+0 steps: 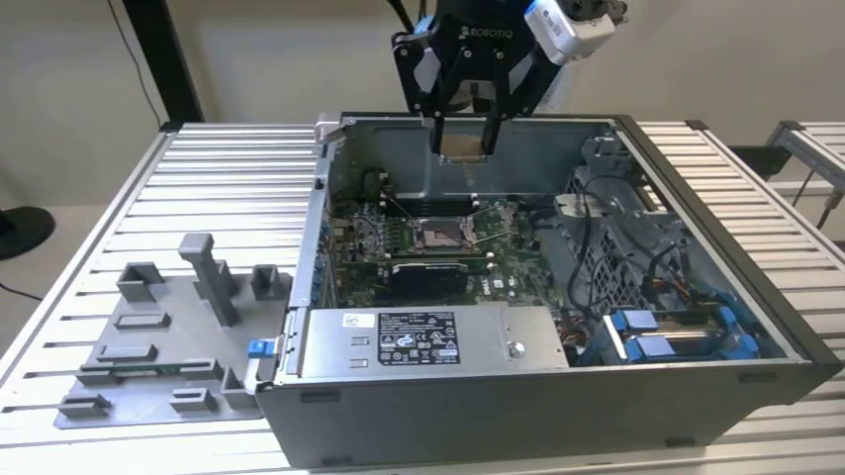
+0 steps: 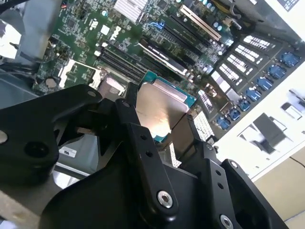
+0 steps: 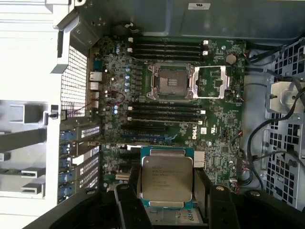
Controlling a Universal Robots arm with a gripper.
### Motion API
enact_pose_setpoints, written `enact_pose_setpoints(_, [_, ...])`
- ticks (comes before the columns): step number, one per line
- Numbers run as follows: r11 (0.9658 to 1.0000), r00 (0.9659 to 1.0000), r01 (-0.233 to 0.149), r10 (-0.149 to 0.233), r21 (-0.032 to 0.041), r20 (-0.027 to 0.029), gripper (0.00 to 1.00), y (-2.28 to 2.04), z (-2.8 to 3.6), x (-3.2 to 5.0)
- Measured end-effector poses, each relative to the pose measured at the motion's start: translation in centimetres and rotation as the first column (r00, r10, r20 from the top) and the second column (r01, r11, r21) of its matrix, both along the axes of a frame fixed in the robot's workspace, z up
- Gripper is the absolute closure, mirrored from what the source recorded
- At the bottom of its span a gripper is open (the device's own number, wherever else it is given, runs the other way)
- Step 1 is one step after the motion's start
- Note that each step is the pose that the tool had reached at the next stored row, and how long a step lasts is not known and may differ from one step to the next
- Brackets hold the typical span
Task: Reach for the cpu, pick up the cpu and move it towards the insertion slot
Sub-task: 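Pick up the cpu and move it towards the insertion slot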
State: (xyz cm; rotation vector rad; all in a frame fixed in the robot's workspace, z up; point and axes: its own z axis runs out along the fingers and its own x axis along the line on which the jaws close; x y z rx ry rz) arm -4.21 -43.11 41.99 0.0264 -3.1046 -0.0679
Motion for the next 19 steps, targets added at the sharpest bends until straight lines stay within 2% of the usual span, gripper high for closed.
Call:
enact_pose_setpoints(3, [1.0000,1.0000,0.000,0.000,0.0001,0.0000,1.00,0.76,-0.02,0.00])
enact_pose_setpoints(19, [1.0000,1.0000,0.001,-0.001,0.0000,0.0000,1.00,5.94,-0.36,0.00])
